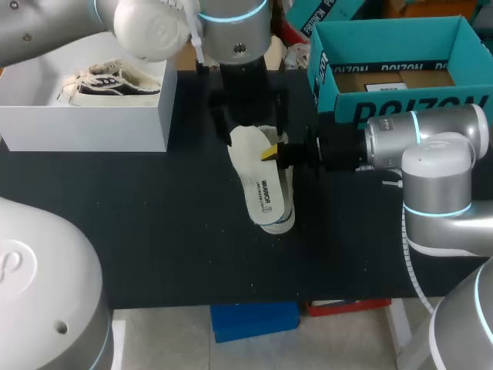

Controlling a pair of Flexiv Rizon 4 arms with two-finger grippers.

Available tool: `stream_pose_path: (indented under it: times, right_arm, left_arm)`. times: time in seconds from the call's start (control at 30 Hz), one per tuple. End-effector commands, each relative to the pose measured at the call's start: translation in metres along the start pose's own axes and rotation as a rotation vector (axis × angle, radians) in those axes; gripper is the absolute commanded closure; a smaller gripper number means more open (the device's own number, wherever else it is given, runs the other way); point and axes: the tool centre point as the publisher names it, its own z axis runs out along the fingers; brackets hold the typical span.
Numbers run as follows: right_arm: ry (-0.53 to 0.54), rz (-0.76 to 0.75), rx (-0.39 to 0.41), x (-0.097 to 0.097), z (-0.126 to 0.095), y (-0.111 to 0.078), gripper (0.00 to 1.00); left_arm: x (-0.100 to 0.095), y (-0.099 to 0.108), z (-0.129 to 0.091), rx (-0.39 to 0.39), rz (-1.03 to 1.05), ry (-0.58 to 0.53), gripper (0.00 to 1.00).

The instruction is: Take the shoe out of the shoebox, open the shoe tongue, remove and reinsert the insole, then place the shoe into the shoebox

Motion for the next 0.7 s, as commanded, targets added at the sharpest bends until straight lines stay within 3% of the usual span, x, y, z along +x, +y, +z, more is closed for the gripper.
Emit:
stream_pose_path:
  times: [0.03,0.2,0.3,0.4,0.5,0.57,0.7]
  right_arm:
    - [0.0,0.0,-0.003,0.0,0.001,-0.001,1.0]
    - [0.0,0.0,-0.003,0.0,0.001,-0.001,1.0]
    - [0.0,0.0,-0.003,0.0,0.001,-0.001,1.0]
    - [0.0,0.0,-0.003,0.0,0.001,-0.001,1.0]
    - [0.0,0.0,-0.003,0.0,0.001,-0.001,1.0]
    - [0.0,0.0,-0.003,0.0,0.001,-0.001,1.0]
    - [0.0,0.0,-0.003,0.0,0.001,-0.001,1.0]
  left_arm:
    - [0.01,-0.03,0.0,-0.03,0.005,-0.032,0.0]
    - [0.016,-0.059,0.003,-0.013,0.018,-0.1,0.0]
    - [0.021,-0.073,0.004,0.015,0.038,-0.243,0.0]
    - [0.026,-0.085,0.004,-0.008,0.053,-0.369,0.0]
    - [0.035,-0.09,0.006,0.013,0.038,-0.551,0.0]
    - [0.042,-0.091,0.007,-0.019,0.03,-0.648,0.0]
    - [0.048,-0.092,0.008,-0.035,0.038,-0.733,0.0]
